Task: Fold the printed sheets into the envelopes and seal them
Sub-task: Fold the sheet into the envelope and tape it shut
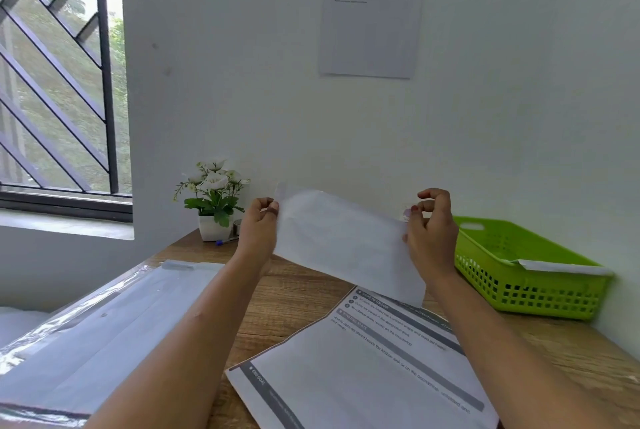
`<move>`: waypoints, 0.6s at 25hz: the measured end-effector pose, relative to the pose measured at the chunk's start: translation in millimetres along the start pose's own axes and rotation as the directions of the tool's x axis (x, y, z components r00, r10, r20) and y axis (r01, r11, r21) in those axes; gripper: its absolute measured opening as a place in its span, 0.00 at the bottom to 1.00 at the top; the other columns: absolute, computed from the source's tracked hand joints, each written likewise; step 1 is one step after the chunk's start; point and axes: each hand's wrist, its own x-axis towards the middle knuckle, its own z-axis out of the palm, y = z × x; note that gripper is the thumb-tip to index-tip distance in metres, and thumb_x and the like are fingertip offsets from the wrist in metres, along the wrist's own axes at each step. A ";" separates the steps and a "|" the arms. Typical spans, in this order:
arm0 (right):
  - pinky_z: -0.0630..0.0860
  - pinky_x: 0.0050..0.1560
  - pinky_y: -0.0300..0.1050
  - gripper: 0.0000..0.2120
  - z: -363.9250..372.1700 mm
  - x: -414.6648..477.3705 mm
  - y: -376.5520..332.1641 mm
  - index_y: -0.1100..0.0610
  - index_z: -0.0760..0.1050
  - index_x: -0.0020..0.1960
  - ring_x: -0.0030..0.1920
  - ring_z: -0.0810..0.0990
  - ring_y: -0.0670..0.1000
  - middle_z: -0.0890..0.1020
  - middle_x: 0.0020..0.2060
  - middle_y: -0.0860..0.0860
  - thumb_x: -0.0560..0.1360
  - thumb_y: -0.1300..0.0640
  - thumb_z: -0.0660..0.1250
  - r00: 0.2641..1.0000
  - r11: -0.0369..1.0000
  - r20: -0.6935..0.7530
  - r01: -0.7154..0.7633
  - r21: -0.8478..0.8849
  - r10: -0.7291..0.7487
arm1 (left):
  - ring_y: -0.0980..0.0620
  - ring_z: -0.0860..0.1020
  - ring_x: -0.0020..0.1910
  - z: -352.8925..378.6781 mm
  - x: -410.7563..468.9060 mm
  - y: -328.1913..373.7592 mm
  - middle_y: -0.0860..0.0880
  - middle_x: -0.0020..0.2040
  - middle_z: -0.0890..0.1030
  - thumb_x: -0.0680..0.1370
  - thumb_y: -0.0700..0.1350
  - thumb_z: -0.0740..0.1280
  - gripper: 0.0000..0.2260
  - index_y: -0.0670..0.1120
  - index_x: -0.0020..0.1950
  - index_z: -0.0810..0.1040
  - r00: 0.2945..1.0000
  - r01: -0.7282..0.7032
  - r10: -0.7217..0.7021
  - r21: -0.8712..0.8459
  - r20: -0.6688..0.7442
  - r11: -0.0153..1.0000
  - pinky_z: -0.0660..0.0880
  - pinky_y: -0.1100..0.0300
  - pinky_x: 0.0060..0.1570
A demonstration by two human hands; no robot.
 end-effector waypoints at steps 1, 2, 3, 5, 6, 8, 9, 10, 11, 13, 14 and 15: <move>0.77 0.38 0.57 0.14 0.1 0.1 0.2 0.45 0.65 0.51 0.37 0.79 0.60 0.77 0.40 0.45 0.75 0.64 0.60 1.000 1.000 0.014 0.012 -0.020 -0.012 | 0.46 0.74 0.41 -0.4 0.4 0.0 0.46 0.44 0.77 0.82 0.45 0.58 0.06 0.49 0.47 0.73 1.000 0.023 -0.024 -0.026 -0.015 0.999 0.74 0.50 0.41; 0.77 0.37 0.56 0.13 -0.5 0.5 0.2 0.47 0.65 0.52 0.37 0.80 0.59 0.78 0.40 0.45 0.75 0.64 0.60 0.999 0.999 0.023 0.029 -0.035 -0.028 | 0.47 0.74 0.41 -0.3 0.0 0.0 0.46 0.44 0.77 0.82 0.45 0.58 0.07 0.49 0.46 0.73 0.998 0.047 -0.049 -0.040 -0.027 0.998 0.74 0.52 0.41; 0.75 0.36 0.54 0.11 -1.5 1.2 -0.5 0.49 0.66 0.53 0.37 0.80 0.59 0.78 0.41 0.46 0.75 0.63 0.60 0.999 0.998 0.022 0.046 -0.047 -0.045 | 0.48 0.75 0.40 0.5 -0.5 0.5 0.46 0.44 0.76 0.82 0.45 0.58 0.07 0.49 0.46 0.73 0.997 0.074 -0.075 -0.049 -0.033 0.996 0.74 0.53 0.39; 0.70 0.35 0.47 0.10 -4.2 2.9 -6.3 0.54 0.67 0.55 0.37 0.78 0.57 0.78 0.42 0.47 0.76 0.64 0.60 0.996 0.990 -0.007 0.090 -0.106 -0.091 | 0.48 0.76 0.38 2.5 -3.0 3.2 0.45 0.43 0.77 0.82 0.44 0.57 0.07 0.47 0.47 0.72 0.987 0.158 -0.159 -0.066 -0.015 0.985 0.75 0.55 0.35; 0.67 0.35 0.45 0.11 -5.7 3.3 -10.3 0.57 0.68 0.57 0.37 0.77 0.55 0.78 0.43 0.48 0.76 0.65 0.60 0.992 0.978 -0.019 0.121 -0.170 -0.126 | 0.48 0.76 0.38 2.1 -4.6 5.1 0.45 0.43 0.77 0.83 0.43 0.56 0.08 0.45 0.47 0.72 0.974 0.228 -0.227 -0.061 0.018 0.972 0.76 0.56 0.34; 0.66 0.35 0.43 0.11 -6.9 1.6 -15.1 0.57 0.68 0.58 0.37 0.75 0.54 0.77 0.44 0.49 0.77 0.64 0.59 0.981 0.926 0.018 0.191 -0.326 -0.195 | 0.47 0.79 0.40 -2.0 -6.5 6.8 0.44 0.43 0.79 0.83 0.42 0.56 0.09 0.42 0.49 0.74 0.912 0.383 -0.390 0.077 0.126 0.921 0.78 0.55 0.34; 0.66 0.35 0.44 0.11 -6.1 -0.4 -14.1 0.56 0.68 0.59 0.38 0.76 0.56 0.78 0.45 0.50 0.77 0.63 0.58 0.978 0.889 0.081 0.206 -0.410 -0.190 | 0.46 0.80 0.43 -4.9 -5.6 5.5 0.43 0.46 0.81 0.82 0.41 0.56 0.08 0.41 0.52 0.75 0.864 0.437 -0.473 0.212 0.172 0.874 0.79 0.53 0.38; 0.68 0.36 0.45 0.11 -4.9 -3.0 -11.6 0.54 0.67 0.59 0.40 0.77 0.59 0.78 0.47 0.52 0.77 0.63 0.57 0.978 0.851 0.163 0.194 -0.487 -0.130 | 0.45 0.81 0.47 -7.5 -4.7 2.9 0.41 0.49 0.82 0.82 0.41 0.58 0.09 0.40 0.56 0.75 0.815 0.465 -0.548 0.353 0.186 0.812 0.80 0.51 0.44; 0.69 0.38 0.47 0.12 -3.4 -6.0 -9.2 0.53 0.66 0.59 0.43 0.78 0.60 0.79 0.49 0.53 0.77 0.62 0.56 0.969 0.821 0.244 0.166 -0.546 -0.034 | 0.44 0.81 0.50 -8.8 -3.8 0.0 0.40 0.53 0.81 0.81 0.41 0.60 0.10 0.39 0.59 0.74 0.780 0.467 -0.602 0.479 0.172 0.743 0.79 0.50 0.49; 0.67 0.40 0.47 0.12 -2.3 -12.8 -2.7 0.53 0.65 0.60 0.46 0.78 0.60 0.78 0.51 0.55 0.77 0.62 0.55 0.924 0.780 0.364 0.138 -0.611 0.122 | 0.45 0.78 0.51 -9.1 -2.4 -4.7 0.40 0.56 0.79 0.81 0.41 0.61 0.12 0.38 0.62 0.72 0.776 0.366 -0.620 0.721 0.113 0.589 0.77 0.53 0.51; 0.67 0.41 0.46 0.12 -2.7 -15.7 -0.2 0.54 0.65 0.60 0.47 0.77 0.59 0.78 0.51 0.55 0.77 0.62 0.55 0.906 0.767 0.395 0.143 -0.626 0.153 | 0.46 0.77 0.51 -9.2 -1.3 -6.3 0.41 0.57 0.78 0.81 0.42 0.60 0.14 0.38 0.64 0.72 0.798 0.253 -0.594 0.841 0.097 0.478 0.76 0.55 0.50; 0.66 0.41 0.46 0.12 -4.0 -17.2 1.4 0.54 0.65 0.60 0.46 0.77 0.59 0.78 0.51 0.55 0.77 0.61 0.55 0.898 0.761 0.406 0.142 -0.634 0.171 | 0.46 0.77 0.52 -9.0 -0.5 -7.7 0.42 0.58 0.77 0.81 0.43 0.60 0.15 0.39 0.65 0.71 0.821 0.139 -0.562 0.922 0.097 0.362 0.75 0.56 0.49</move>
